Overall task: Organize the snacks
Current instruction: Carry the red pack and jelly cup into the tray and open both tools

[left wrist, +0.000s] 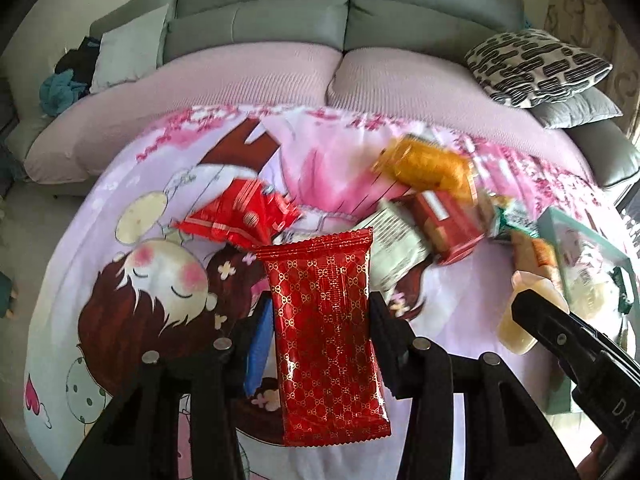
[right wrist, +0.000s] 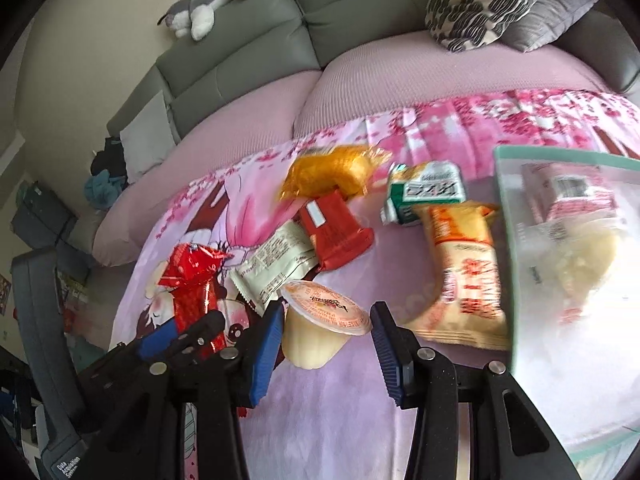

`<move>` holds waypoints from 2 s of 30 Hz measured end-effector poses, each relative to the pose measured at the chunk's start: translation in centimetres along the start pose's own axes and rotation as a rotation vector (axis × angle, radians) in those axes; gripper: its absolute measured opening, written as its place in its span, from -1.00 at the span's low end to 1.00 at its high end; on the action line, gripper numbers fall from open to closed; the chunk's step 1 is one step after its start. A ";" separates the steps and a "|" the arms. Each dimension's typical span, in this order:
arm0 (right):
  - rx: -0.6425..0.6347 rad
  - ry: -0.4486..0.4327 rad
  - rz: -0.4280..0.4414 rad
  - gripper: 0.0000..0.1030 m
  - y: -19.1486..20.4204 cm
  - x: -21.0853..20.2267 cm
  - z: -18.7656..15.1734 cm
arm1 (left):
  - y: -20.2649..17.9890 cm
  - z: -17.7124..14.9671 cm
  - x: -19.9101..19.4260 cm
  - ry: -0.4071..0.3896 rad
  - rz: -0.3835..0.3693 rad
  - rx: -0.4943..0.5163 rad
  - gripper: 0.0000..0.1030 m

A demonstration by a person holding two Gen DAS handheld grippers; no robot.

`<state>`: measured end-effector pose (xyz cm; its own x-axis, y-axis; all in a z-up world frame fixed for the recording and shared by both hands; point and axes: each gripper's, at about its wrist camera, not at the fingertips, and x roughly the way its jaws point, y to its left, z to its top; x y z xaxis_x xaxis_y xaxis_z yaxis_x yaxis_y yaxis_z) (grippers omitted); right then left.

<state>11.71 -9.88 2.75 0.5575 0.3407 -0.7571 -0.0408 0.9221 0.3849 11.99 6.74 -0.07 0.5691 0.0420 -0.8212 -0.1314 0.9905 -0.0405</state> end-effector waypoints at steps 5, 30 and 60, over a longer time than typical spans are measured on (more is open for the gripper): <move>0.019 -0.055 -0.031 -0.08 -1.4 -2.1 0.7 | -1.8 0.7 -1.6 -0.029 -0.014 0.035 -0.08; 0.215 -0.264 -0.224 -0.08 -13.6 -10.7 3.6 | -15.9 3.6 -1.6 -0.052 -0.182 0.263 -0.08; 0.372 -0.237 -0.362 -0.07 -21.9 -10.8 2.2 | -26.8 1.4 0.4 -0.004 -0.281 0.456 -0.08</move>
<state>8.44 -34.15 3.66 0.6540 -0.0745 -0.7529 0.4580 0.8310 0.3157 16.84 -19.60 1.48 0.5350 -0.2337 -0.8119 0.3919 0.9200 -0.0065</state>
